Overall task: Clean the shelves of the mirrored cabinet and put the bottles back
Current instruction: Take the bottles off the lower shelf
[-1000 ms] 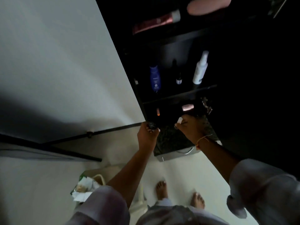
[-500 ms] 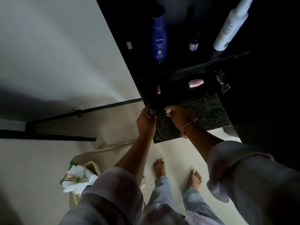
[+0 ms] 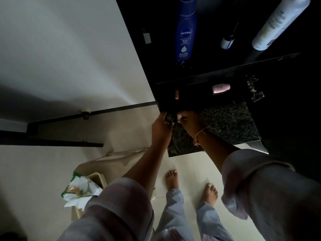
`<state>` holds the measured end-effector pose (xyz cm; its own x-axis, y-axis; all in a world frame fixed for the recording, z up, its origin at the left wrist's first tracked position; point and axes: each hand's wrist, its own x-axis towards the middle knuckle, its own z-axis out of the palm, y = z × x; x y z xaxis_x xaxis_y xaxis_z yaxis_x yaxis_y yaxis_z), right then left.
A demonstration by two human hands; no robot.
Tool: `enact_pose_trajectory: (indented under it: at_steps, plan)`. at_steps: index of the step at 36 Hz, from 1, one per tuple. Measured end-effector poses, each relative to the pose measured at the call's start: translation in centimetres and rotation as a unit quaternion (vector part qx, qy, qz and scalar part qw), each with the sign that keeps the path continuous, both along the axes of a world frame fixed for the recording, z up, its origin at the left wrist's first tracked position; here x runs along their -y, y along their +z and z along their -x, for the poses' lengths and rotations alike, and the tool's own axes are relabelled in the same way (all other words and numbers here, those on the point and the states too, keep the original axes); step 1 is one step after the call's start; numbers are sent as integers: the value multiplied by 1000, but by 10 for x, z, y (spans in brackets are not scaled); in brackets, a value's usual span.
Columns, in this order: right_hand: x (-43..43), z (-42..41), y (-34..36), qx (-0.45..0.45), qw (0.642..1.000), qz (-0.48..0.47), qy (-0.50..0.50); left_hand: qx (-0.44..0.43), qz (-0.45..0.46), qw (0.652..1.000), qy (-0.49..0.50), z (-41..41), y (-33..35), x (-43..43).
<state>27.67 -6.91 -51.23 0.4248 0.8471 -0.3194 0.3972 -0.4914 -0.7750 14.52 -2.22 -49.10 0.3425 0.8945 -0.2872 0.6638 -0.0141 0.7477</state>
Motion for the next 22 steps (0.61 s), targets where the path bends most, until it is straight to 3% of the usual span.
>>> enact_pose_trajectory:
  at_steps: [15,22]
  plan:
    - [-6,-3,-3,56,998,2,40,-48,-16,999,13,-5,-3,1]
    - [-7,-2,-6,41,998,11,40,-35,15,999,33,-4,-1,2]
